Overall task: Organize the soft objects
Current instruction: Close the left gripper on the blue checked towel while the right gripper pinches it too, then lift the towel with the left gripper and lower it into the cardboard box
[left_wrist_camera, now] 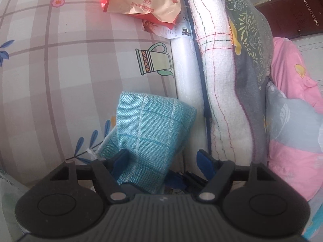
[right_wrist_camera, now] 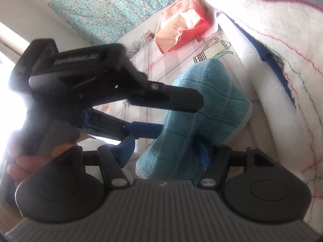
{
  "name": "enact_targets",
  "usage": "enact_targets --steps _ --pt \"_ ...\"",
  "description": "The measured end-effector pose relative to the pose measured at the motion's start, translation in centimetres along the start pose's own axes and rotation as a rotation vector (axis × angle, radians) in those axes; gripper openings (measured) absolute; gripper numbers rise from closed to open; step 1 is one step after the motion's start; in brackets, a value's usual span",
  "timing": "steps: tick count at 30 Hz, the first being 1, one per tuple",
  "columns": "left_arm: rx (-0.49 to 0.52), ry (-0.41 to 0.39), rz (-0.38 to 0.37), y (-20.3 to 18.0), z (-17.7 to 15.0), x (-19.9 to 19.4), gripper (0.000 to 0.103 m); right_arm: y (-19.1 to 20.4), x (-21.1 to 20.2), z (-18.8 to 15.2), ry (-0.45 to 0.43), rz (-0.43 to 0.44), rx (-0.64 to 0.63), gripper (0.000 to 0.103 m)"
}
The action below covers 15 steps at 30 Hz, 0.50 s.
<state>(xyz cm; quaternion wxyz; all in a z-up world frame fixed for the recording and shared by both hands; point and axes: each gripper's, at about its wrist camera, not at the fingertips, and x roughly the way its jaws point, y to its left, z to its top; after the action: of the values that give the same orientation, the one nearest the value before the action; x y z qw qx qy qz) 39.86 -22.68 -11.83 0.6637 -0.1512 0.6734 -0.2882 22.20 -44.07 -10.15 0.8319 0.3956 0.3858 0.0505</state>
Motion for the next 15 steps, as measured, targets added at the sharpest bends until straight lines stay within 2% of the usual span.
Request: enact_targets --steps 4,12,15 --pt "0.011 0.000 -0.023 -0.2 -0.7 -0.6 0.074 -0.1 -0.9 -0.1 -0.008 0.021 0.026 0.036" --pt "0.079 -0.055 -0.084 -2.5 -3.4 -4.6 0.074 3.5 -5.4 -0.8 -0.083 0.028 -0.050 0.027" --pt "0.112 -0.085 -0.111 -3.5 -5.2 -7.1 0.067 5.9 -7.6 -1.6 -0.133 0.013 -0.129 0.026"
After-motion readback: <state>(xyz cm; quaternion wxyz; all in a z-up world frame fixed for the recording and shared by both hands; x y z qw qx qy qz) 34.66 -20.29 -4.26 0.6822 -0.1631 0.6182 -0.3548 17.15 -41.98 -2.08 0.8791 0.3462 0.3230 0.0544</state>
